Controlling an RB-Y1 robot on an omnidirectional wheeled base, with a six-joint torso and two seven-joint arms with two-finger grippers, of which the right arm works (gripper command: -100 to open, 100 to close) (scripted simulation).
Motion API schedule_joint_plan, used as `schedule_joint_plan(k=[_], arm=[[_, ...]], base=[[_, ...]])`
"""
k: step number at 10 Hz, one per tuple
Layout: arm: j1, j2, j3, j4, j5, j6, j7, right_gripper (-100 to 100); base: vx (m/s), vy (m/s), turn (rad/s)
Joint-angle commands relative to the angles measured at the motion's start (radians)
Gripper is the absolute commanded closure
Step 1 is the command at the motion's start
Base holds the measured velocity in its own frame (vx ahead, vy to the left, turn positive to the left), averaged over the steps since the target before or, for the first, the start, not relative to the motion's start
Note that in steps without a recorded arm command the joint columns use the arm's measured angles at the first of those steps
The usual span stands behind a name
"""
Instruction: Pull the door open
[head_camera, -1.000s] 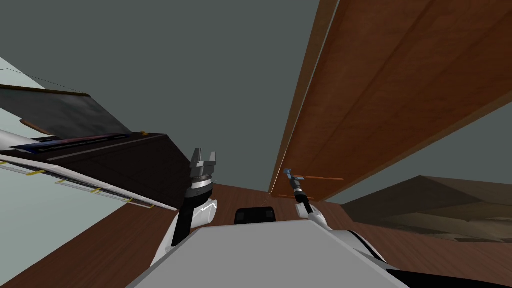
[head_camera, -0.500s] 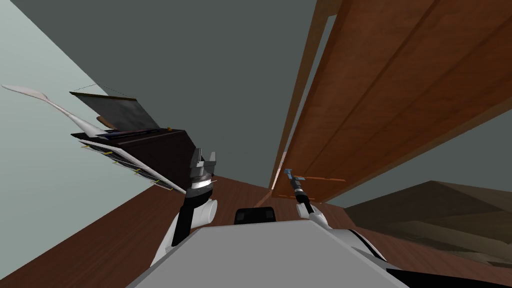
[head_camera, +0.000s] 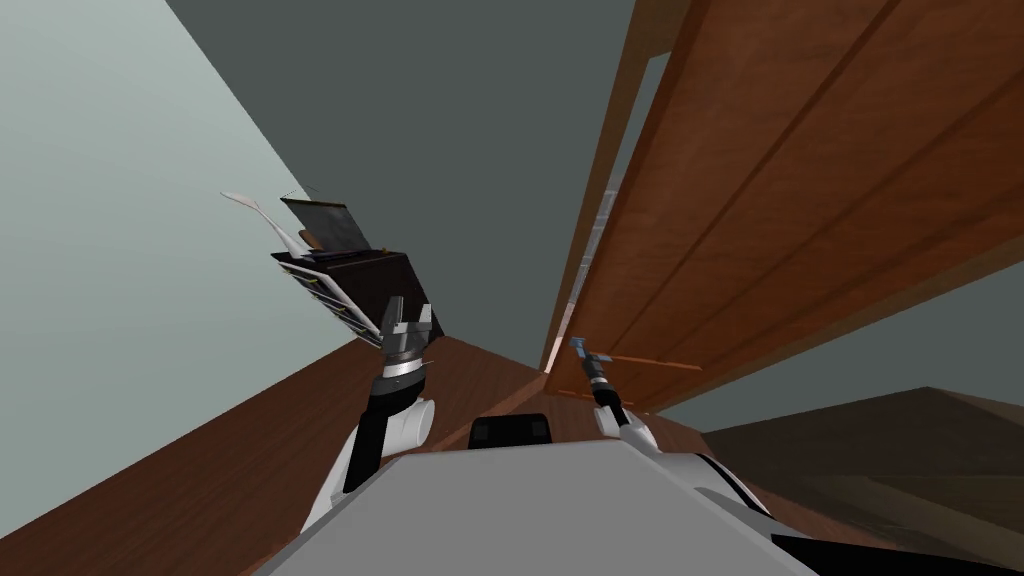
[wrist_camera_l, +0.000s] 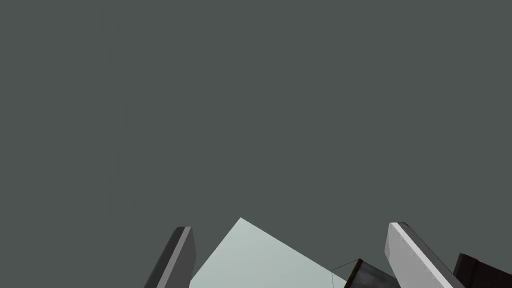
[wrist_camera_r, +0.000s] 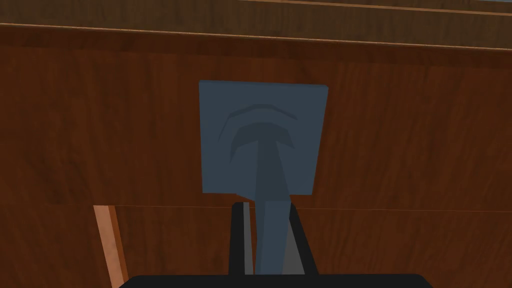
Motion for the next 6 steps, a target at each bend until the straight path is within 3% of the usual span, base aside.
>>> schedule_joint_plan(k=[1,3,6], arm=[[-0.006,-0.004,0.003,0.014,0.001,-0.008,-0.006,100],[-0.011,-0.009,0.004,0.026,0.001,-0.014,-0.011,100],[0.002,-0.02,0.028,0.022,0.018,-0.032,-0.037,100]], base=[[-0.245,-0.104,0.304],[-0.271,-0.061,0.184],[-0.163,-0.032,0.072]])
